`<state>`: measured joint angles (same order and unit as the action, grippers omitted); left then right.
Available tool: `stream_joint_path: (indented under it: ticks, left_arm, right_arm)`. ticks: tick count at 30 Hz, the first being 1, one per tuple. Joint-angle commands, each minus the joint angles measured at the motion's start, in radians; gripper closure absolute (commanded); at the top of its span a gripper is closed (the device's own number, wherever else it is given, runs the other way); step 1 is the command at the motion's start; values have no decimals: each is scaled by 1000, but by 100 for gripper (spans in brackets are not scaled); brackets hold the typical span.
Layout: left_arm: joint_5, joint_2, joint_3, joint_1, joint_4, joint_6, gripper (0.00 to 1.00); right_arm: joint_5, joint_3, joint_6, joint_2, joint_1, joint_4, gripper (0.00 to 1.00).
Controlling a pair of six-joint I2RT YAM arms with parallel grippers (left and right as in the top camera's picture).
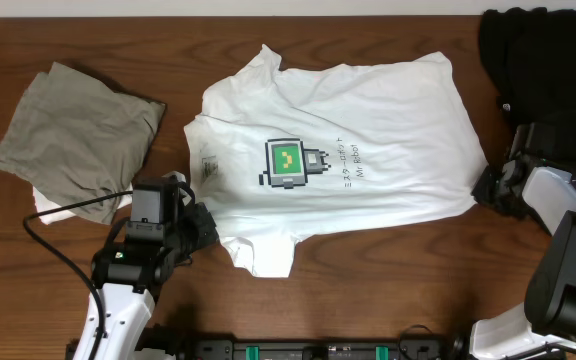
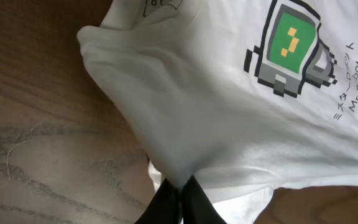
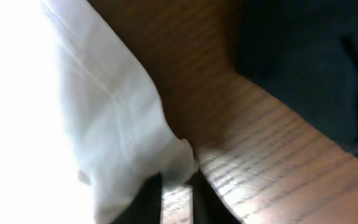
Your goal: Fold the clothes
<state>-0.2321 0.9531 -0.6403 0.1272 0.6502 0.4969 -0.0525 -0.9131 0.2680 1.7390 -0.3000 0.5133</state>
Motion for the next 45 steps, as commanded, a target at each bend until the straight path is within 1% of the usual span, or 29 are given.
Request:
stream_joint_path:
  ticks: [1,9,12,22,27,30,33,38,45]
  left_arm:
    - [16,1,-18,2,5,-10,94]
    - [16,1,-18,2,5,-10,94]
    - [16,1,-18,2,4,-10,94]
    - [9,-2,-19,2,4,-10,94]
    - [5,-32,-19,2,5,-48,94]
    - [5,-70,-22,2,9,-47,94]
    - [9,-113,-43,2,42,-48,94]
    - [52,-188,-106,2,101,-48,94]
    - [62,-217,-130,2,112,-47,94]
  right_arm:
    - [5,26,9,31,-2,-5,99]
    - [5,22,9,12,-2,5,99]
    - [3,6,9,-52,-2,41,99]
    - [-47,-18,9,-354,-2,200,99]
    - [-56,-18,9,-434,-2,229,99]
    - [-69,-18,10,-472,-2,241,99]
    - [-124,-18,42,-507,-2,273,99]
    - [-167,-18,80,-564,-2,313,99]
    - [-182,-18,98,-652,-2,321,99]
